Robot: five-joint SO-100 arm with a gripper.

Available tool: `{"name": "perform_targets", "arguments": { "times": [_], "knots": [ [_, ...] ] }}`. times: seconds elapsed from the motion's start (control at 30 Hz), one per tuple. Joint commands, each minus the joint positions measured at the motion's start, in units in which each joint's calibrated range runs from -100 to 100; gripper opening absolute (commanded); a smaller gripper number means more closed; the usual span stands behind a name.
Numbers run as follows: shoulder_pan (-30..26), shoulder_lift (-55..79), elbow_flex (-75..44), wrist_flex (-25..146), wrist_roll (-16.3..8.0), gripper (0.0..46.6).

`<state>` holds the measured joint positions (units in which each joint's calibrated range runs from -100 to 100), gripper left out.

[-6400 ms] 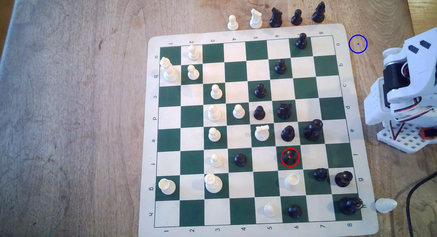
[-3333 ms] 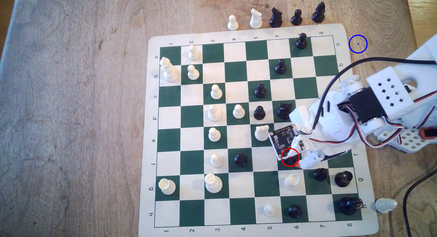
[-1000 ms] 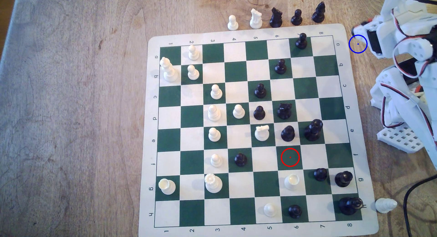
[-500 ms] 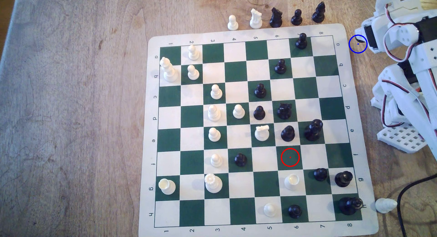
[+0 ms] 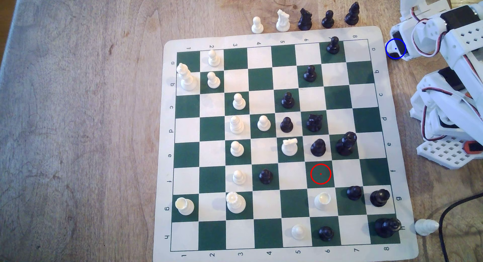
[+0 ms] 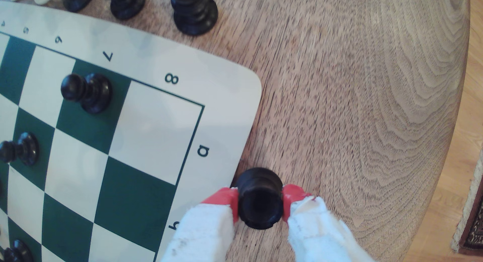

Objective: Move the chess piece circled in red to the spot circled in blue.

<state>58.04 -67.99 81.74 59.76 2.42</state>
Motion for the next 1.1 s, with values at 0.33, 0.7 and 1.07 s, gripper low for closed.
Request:
{"name": "perform_targets", "arguments": {
  "times": [0.33,0.7,1.07],
  "knots": [
    [1.8,1.5,-0.7,-3.5,0.6,0.3],
    [1.0,1.2,-0.6,-3.4,0.4,9.9],
    [1.0,-1.2,-0.1,-2.9,0.2,16.5]
  ]
}}
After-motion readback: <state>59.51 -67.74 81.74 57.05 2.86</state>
